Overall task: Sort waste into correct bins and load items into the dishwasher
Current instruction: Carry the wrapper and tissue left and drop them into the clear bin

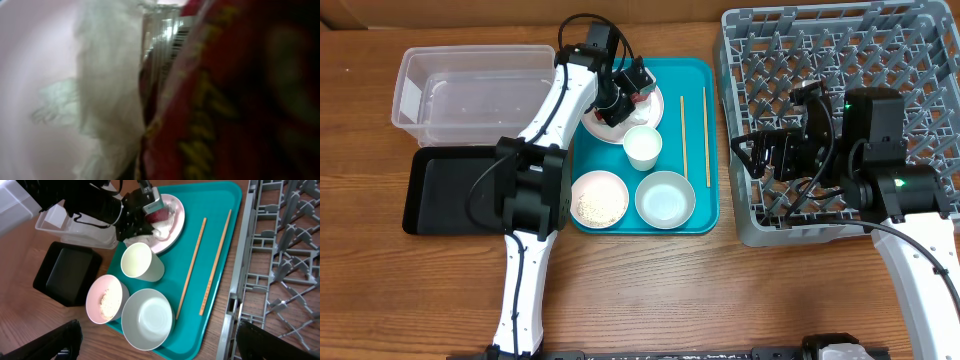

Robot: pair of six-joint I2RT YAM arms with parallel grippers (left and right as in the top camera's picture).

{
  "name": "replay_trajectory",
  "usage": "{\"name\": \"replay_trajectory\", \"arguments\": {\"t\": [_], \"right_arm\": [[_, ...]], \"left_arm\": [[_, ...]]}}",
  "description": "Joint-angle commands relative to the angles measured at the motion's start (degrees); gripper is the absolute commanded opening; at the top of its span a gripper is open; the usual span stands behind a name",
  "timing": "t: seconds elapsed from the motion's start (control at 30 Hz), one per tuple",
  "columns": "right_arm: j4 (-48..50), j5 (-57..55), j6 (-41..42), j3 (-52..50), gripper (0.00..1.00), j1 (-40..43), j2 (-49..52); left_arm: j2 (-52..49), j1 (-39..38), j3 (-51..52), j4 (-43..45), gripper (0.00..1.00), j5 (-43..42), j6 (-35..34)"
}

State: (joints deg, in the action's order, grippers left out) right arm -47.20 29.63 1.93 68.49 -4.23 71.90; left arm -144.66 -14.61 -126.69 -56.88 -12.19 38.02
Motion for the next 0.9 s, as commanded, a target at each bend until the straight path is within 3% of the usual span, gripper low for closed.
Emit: {"name": "replay_trajectory", "arguments": {"t": [0.0,0.2,0.47,0.6,0.7,0.87], "right_arm": [[0.3,0.4,0.2,1.2,1.0,-0.2,0.0],[0.3,0.4,0.2,1.2,1.0,-0.2,0.0],[0.3,0.5,0.2,1.2,1.0,-0.2,0.0],[0.1,0.5,0.2,1.2,1.0,-0.2,0.0],[-0.1,0.4,0.2,1.2,1.0,-0.2,0.0],[-0.2,0.5,0.2,1.2,1.0,-0.2,0.0]], "left_arm": [[-1.8,0.0,-1.3,-0.3,0.04,1.9,-3.6],[-1.8,0.0,-10.3,-5.7,0.04,5.1,-14.6],[-1.8,0.5,-40.4,-24.9,0.04,5.4,-26.6],[-1.8,2.7,-52.0,-34.6,0.04,10.3,-34.2],[-1.2,6.1,-53.2,-39.9,0.04,16.0,-43.2],[-1.1,13.6,-50.2,-39.9,0.04,7.9,-48.5]]}}
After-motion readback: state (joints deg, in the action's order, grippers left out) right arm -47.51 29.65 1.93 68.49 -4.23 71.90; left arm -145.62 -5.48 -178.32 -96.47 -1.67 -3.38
